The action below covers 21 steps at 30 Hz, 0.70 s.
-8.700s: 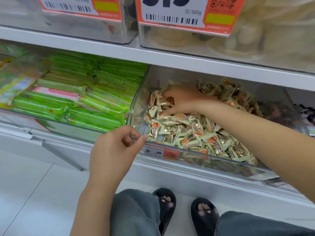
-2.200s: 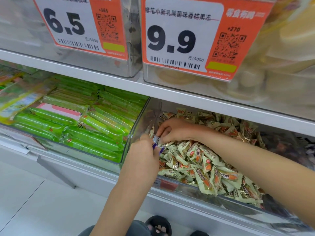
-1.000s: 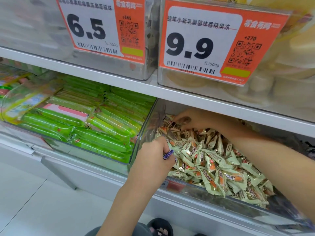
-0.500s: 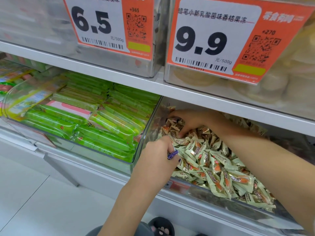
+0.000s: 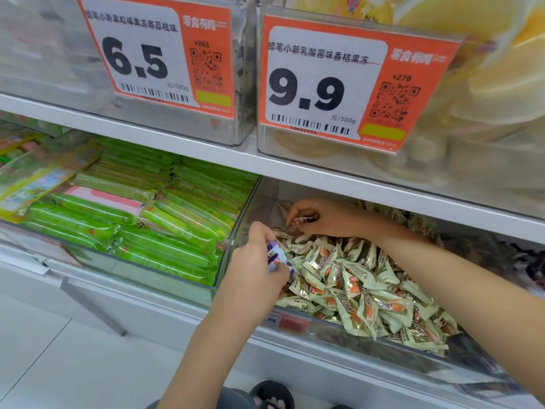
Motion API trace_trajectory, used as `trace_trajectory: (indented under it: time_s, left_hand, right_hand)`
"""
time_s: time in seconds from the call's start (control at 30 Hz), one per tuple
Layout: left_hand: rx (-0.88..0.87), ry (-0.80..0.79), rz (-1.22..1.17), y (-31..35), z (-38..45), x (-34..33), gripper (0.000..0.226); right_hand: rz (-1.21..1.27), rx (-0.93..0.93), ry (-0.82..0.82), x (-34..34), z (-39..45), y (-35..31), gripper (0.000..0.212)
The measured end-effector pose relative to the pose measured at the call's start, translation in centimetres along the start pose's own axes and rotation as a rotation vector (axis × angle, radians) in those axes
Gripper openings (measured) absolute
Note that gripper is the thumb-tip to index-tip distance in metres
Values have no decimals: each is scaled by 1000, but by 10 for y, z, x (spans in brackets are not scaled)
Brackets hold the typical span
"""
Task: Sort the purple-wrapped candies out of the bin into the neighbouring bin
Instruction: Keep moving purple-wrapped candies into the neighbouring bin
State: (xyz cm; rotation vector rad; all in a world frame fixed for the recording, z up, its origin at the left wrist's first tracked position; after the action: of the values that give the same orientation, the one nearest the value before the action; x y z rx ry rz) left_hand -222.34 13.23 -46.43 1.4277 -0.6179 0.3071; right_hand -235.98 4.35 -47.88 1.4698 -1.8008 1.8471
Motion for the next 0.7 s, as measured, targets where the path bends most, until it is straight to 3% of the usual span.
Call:
trace_trajectory:
  time_s: [0.23,0.4,0.5,0.6,0.7]
  left_hand:
    - [18,59,-350,5,3,3,29]
    - [-82,3,-497,38,-4,-15,31]
    - [-194,99,-395,62,-16,-17,31]
    - [-264,177,-299,81,-27,-22,39]
    - [-251,71,-297,93,-33,-49,52]
  right_hand:
    - [434,-12,293,10,-75,-28,16]
    - [863,96,248,-19,-113,-59,11]
    - [862,70,481,-15,-133,-61,17]
    - [646,-6,759,-8,-163,-60,19]
    - [563,-17,1001,-2,-201,-58,18]
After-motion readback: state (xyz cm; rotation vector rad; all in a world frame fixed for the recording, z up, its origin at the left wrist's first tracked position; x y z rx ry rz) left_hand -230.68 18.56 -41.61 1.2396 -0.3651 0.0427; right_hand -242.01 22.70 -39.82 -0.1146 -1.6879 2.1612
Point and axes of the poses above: each hand's wrist, its own z-axis towards the middle knuckle, its own x-axis out of the back of the hand, y = z × x, the point moved 9 cm from there along z, towards the middle knuckle, and after that the axes turned 4 degrees about -y, right-handed, at the moved point
